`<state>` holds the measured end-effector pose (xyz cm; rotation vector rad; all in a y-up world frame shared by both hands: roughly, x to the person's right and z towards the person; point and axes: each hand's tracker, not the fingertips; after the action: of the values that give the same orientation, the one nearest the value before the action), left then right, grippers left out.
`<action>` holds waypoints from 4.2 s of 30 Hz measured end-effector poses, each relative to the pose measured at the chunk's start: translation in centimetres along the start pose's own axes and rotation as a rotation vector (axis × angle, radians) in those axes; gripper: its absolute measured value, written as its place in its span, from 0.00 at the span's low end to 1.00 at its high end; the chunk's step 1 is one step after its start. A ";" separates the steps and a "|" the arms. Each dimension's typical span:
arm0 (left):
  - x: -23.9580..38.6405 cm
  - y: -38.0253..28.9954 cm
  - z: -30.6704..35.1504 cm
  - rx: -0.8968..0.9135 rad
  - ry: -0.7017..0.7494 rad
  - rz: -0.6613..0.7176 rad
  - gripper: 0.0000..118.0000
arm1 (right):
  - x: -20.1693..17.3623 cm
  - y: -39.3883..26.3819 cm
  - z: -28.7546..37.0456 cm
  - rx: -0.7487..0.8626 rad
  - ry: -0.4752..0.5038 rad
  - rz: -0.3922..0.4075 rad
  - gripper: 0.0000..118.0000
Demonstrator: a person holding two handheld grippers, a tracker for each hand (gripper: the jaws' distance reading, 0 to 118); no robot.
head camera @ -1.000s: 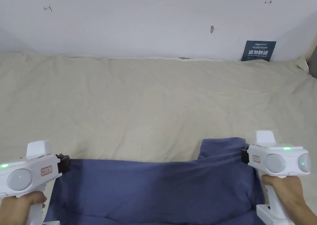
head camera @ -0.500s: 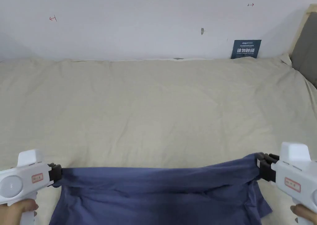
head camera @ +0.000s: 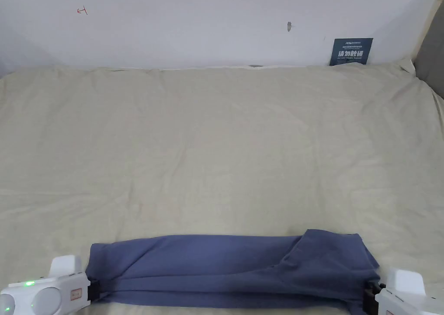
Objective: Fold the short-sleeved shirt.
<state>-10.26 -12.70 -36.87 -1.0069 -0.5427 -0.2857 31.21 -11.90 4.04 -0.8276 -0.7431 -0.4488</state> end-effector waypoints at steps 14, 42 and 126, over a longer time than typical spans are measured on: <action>4.0 5.6 11.4 0.408 -0.123 0.010 0.95 | -4.1 6.5 9.6 0.420 0.038 0.040 0.90; 11.4 6.6 20.2 0.927 -0.126 -0.065 0.00 | -12.7 10.0 19.1 0.862 -0.038 0.206 0.01; 11.6 7.1 4.6 -0.083 -0.492 -0.089 0.05 | -9.9 11.8 16.1 0.733 -0.041 0.177 0.02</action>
<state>1.41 -4.90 -33.67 -1.1401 -1.0300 -0.1369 25.32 8.76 -1.89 -0.2080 -0.7880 0.0165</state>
